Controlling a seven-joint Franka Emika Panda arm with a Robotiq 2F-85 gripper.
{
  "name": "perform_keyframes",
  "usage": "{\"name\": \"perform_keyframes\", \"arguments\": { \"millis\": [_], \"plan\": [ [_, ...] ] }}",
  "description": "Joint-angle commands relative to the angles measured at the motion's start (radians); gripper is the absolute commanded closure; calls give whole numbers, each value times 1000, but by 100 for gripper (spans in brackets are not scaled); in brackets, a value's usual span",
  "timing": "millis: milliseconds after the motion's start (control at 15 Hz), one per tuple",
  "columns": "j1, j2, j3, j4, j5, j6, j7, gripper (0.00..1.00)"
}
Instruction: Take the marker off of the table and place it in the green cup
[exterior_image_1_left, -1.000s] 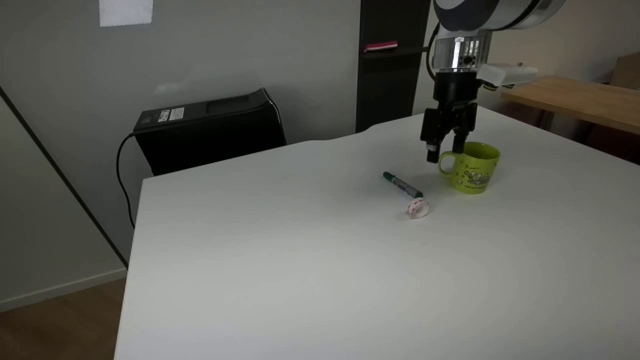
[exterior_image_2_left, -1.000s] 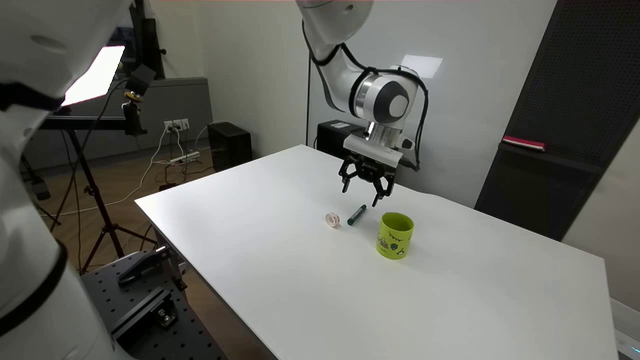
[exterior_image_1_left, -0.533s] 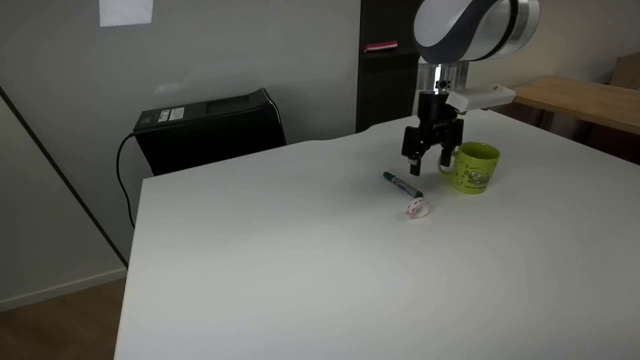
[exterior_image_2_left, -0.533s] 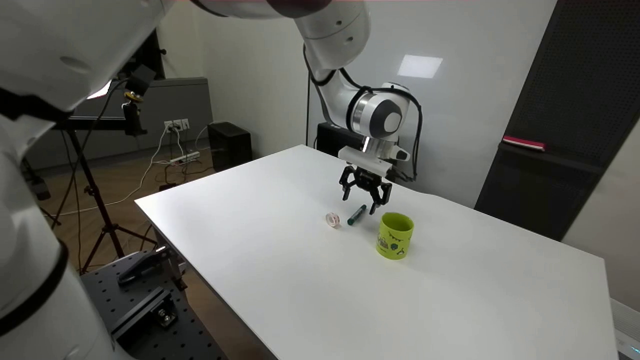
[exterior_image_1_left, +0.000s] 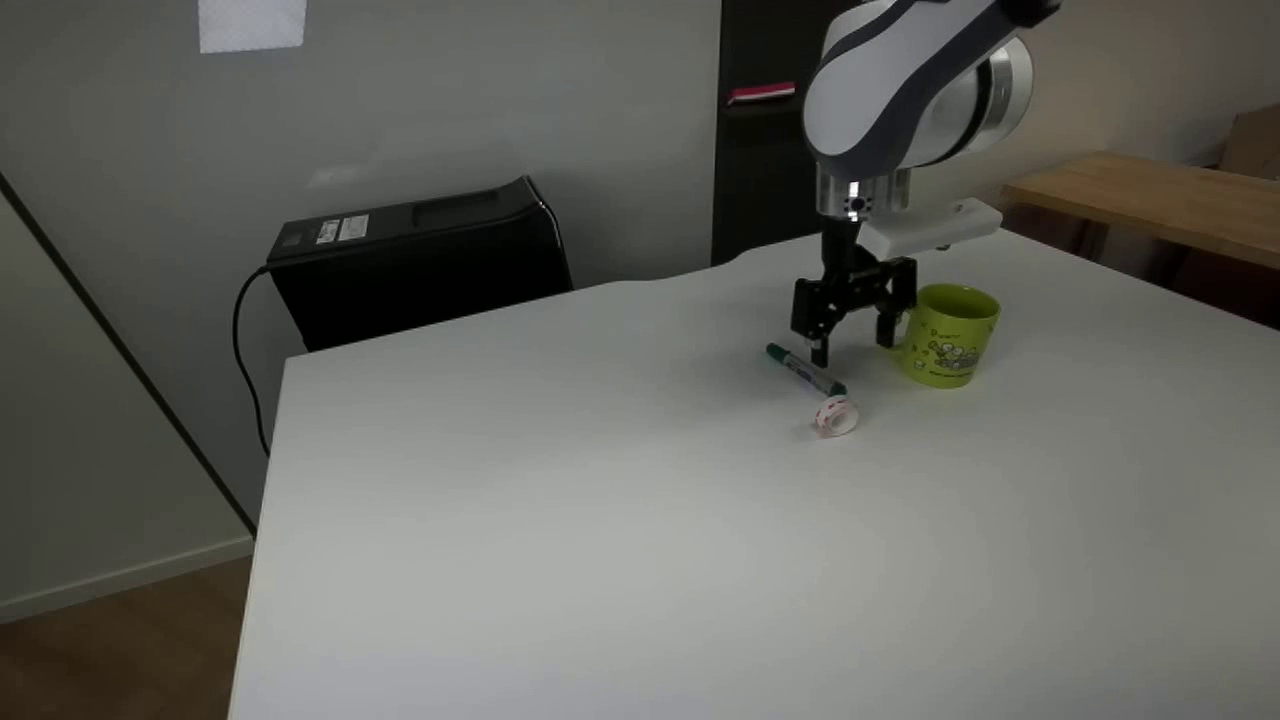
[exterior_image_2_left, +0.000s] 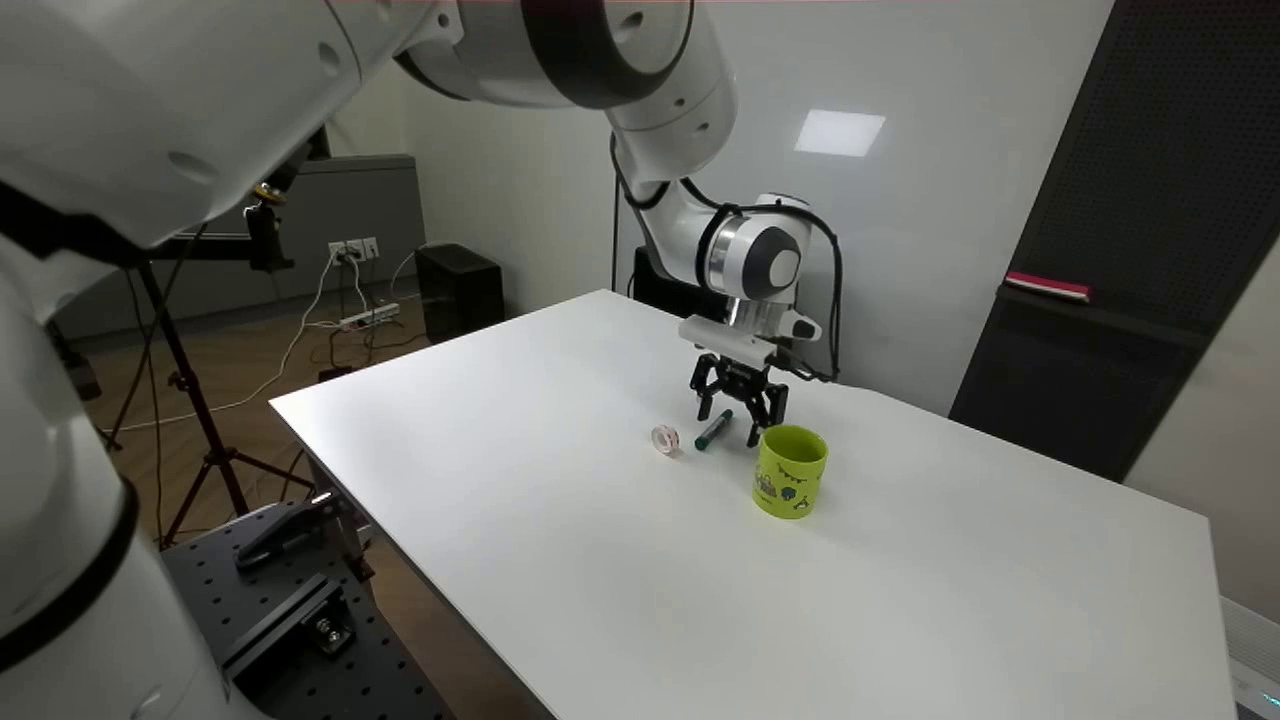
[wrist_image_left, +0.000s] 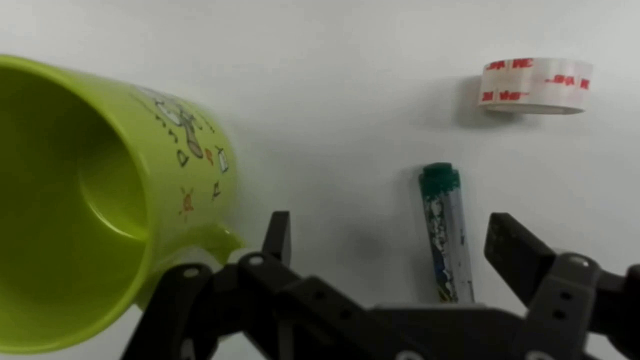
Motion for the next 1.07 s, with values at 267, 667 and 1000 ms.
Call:
{"name": "perform_keyframes", "arguments": {
  "millis": [267, 667, 1000],
  "plan": [
    [46, 88, -13, 123, -37, -32, 72, 0],
    [61, 121, -19, 156, -56, -48, 76, 33],
    [66, 140, -34, 186, -73, -97, 92, 68]
  ]
}}
